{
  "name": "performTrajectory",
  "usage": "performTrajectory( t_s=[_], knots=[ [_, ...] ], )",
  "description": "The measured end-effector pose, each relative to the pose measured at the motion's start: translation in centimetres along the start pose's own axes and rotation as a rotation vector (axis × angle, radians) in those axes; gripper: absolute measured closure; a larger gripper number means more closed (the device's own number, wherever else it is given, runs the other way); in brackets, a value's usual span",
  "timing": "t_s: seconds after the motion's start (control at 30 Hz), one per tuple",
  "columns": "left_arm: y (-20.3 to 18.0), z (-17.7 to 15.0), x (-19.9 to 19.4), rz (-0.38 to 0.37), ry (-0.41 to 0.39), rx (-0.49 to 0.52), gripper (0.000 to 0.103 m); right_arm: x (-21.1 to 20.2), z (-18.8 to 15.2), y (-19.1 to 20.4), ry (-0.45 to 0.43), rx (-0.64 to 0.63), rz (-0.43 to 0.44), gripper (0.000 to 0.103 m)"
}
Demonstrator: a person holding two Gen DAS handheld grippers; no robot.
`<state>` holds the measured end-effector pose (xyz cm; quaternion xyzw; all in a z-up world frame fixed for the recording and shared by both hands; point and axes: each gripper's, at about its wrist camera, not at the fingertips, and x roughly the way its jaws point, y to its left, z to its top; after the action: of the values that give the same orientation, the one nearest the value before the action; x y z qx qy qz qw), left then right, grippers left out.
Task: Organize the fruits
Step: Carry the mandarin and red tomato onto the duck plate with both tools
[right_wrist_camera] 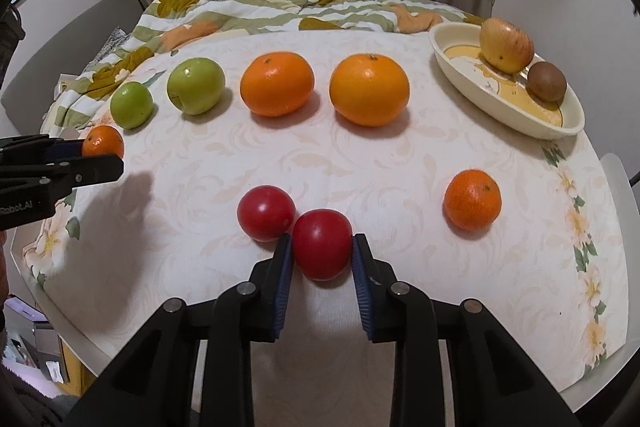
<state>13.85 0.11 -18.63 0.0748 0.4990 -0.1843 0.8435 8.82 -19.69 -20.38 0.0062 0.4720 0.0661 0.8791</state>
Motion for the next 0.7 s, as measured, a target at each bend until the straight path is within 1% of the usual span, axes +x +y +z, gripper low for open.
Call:
performTrajectory(
  t_s=[0.13,0.3,0.47,0.7],
  knots=[
    [-0.5,0.9,-0.4,0.001,-0.008,0.0,0.059,-1.0,0.5,-0.4,-0.019,-0.001,0.004,0.076],
    [-2.0,3.0,-1.7,-0.002,-0.036,-0.004,0.059,-3.2,2.0,-2.1,-0.052,0.005,0.002,0.076],
    [-4.8,6.0,-3.2,-0.003,-0.081,-0.006,0.059,-5.8,3.9,-4.9,-0.083,0.009,-0.002,0.076],
    [-9.9,10.7,-3.6,-0.02,-0.143,-0.015,0.059,-8.4,6.8,-10.4,-0.121,-0.019,-0.015,0.076]
  ],
)
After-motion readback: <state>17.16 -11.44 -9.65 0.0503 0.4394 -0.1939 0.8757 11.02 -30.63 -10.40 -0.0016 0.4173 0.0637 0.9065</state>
